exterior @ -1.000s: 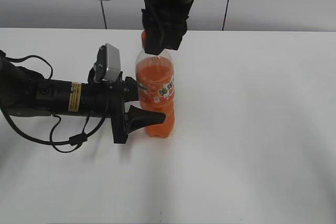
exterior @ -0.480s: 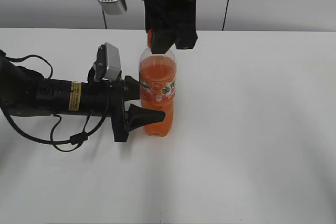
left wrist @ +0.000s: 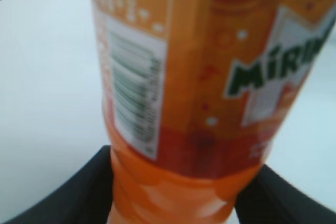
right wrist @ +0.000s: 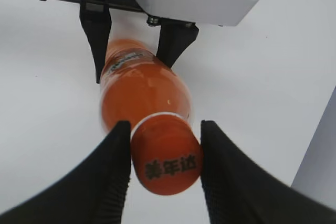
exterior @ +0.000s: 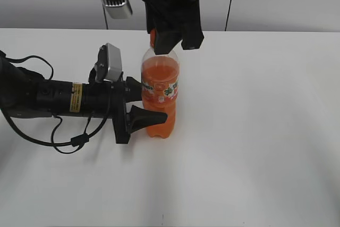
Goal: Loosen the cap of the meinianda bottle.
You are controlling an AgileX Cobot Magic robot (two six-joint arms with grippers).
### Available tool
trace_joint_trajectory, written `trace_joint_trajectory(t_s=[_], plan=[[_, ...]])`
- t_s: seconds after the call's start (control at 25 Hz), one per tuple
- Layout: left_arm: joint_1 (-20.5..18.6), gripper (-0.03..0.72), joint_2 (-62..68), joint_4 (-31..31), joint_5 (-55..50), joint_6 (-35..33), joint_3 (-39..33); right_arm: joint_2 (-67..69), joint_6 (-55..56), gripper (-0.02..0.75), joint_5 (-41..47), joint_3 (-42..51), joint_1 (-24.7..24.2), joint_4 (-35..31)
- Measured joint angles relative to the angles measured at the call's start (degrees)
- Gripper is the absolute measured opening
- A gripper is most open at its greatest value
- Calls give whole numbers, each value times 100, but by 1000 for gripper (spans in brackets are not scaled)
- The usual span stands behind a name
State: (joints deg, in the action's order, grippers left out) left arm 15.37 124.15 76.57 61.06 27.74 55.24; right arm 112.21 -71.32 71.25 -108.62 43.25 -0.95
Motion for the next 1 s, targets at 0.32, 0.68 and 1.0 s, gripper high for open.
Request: trace_joint_trajectory(t_s=[0.32,0.68,1.0], plan=[[0,410,0,22,18,51,0,-20,-72,449,-164,0,0,-180],[0,410,0,37,16,75,0,-521,438,461,-158,0,0,-740],[0,410,0,42,16,75,0,-659,5515,462,-158,-95,0,-650]])
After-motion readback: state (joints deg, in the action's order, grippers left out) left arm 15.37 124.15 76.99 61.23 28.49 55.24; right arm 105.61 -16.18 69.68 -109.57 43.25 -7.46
